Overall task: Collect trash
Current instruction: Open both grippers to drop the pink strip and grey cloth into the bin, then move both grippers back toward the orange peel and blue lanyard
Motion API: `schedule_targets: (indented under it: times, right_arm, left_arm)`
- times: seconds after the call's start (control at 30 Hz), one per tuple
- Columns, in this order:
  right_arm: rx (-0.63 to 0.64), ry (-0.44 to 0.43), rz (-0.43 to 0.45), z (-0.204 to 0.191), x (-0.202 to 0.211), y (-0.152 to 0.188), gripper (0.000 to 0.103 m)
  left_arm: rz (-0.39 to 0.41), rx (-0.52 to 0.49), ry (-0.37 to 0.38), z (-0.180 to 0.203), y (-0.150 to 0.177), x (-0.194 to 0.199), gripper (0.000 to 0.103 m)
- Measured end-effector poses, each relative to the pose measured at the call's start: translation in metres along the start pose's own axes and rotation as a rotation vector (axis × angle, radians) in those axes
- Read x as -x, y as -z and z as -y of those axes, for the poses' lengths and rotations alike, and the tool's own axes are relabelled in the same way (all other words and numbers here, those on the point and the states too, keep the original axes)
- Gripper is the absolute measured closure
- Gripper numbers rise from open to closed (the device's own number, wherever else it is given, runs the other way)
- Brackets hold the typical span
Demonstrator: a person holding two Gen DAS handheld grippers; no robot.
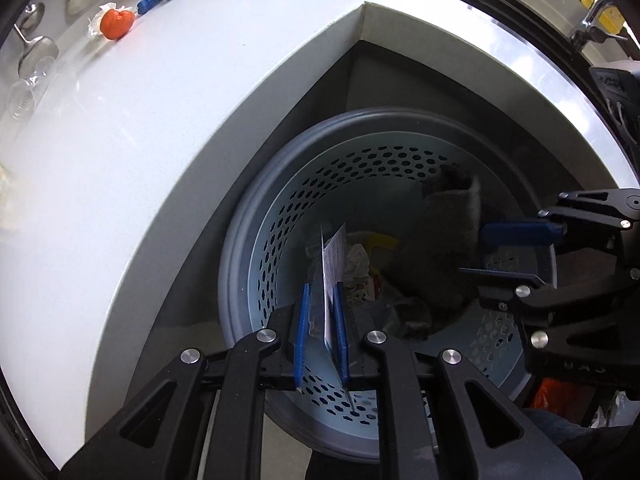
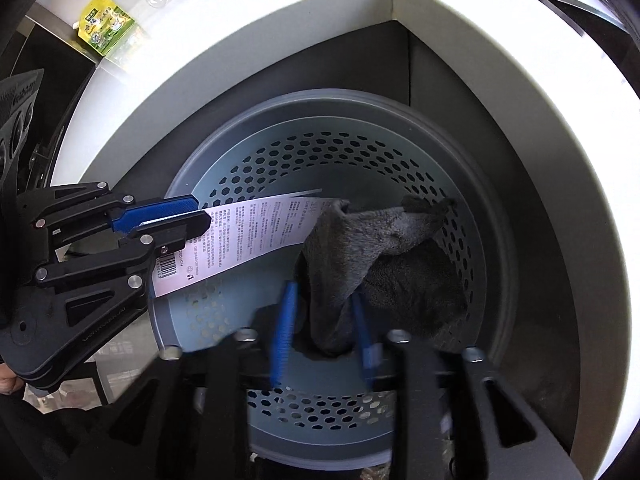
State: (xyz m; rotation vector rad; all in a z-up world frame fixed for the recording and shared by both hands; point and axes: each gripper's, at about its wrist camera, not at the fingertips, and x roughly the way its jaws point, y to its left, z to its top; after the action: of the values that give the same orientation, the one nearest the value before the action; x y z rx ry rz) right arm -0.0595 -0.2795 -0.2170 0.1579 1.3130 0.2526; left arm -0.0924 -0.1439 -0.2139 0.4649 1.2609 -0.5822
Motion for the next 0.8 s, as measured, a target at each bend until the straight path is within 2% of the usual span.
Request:
schedule_targets:
  times: [0.03, 0.1, 0.17, 0.3, 0.43, 0.8]
  right_arm:
    - [-0.001, -0.005, 0.000, 0.000, 0.001, -0.001, 0.053]
    - [-0.010, -0.013, 0.002, -0.001, 0.004, -0.001, 0.052]
    - [-0.010, -0.018, 0.008, -0.001, 0.008, -0.001, 0.050]
    - [-0.005, -0.029, 0.034, -0.004, 0.019, -0.004, 0.050]
    - [0.011, -0.040, 0.064, -0.010, 0.031, -0.008, 0.050]
    - [0.033, -0.088, 0.217, -0.021, 0.087, -0.020, 0.050]
  left_arm:
    - [-0.005, -0.005, -0.006, 0.000, 0.000, -0.001, 0.080]
    - [0.006, -0.017, -0.045, 0.001, 0.000, 0.000, 0.034]
    - [0.050, -0.022, -0.082, 0.002, 0.002, 0.008, 0.019]
    - [0.077, -0.026, -0.094, 0.002, 0.000, 0.020, 0.013]
    - [0.103, 0.007, -0.097, -0.009, 0.001, 0.032, 0.013]
    - [0.220, 0.093, -0.042, -0.034, 0.000, 0.091, 0.010]
